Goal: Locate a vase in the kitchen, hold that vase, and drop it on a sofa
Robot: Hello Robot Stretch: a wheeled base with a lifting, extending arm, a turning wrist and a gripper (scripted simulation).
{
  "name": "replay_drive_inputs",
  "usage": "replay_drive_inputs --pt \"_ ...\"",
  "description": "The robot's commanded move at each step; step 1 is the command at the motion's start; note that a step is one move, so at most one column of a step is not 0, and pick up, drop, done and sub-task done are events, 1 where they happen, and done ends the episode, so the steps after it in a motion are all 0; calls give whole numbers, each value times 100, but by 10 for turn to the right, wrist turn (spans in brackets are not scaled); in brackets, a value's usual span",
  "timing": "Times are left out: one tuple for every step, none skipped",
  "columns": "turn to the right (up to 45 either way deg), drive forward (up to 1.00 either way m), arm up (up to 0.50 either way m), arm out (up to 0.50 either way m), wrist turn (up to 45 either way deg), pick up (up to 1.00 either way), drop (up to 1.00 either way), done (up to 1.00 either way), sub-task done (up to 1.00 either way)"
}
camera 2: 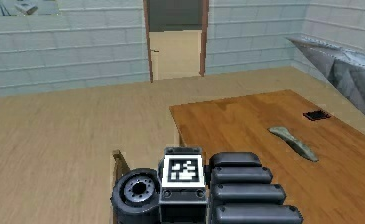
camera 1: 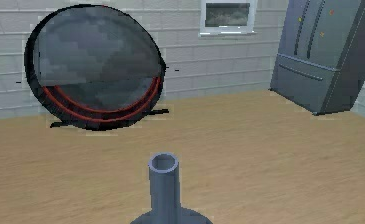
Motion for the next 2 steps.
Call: replay_drive_inputs --pt "120 0 0 0 0 0 0 0 0" --pt "330 0 0 0 0 0 0 0 0"
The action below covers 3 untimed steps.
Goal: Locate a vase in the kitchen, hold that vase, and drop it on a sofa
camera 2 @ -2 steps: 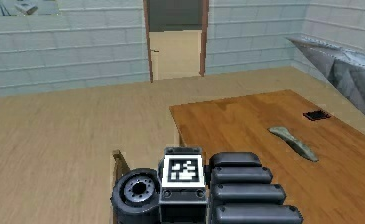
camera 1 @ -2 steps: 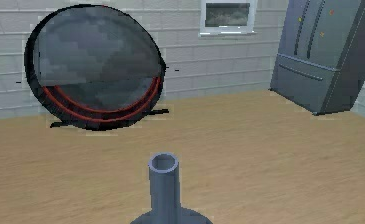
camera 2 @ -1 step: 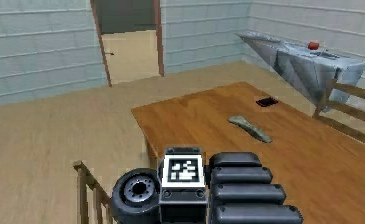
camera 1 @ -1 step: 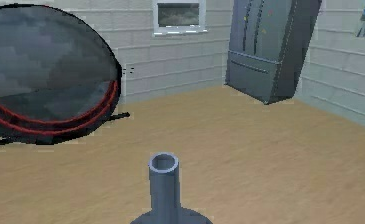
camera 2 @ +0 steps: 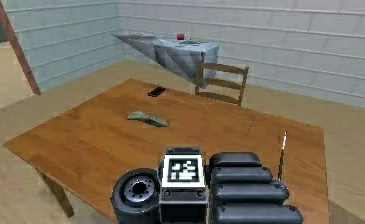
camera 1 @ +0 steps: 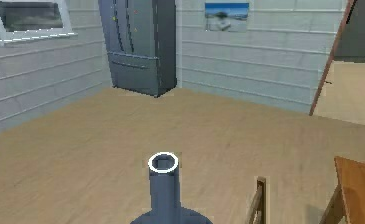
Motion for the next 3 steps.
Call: replay_drive_inputs --pt "450 0 0 0 0 0 0 0 0" --pt "-450 0 0 0 0 0 0 0 0" --pt "-450 0 0 0 0 0 0 0 0"
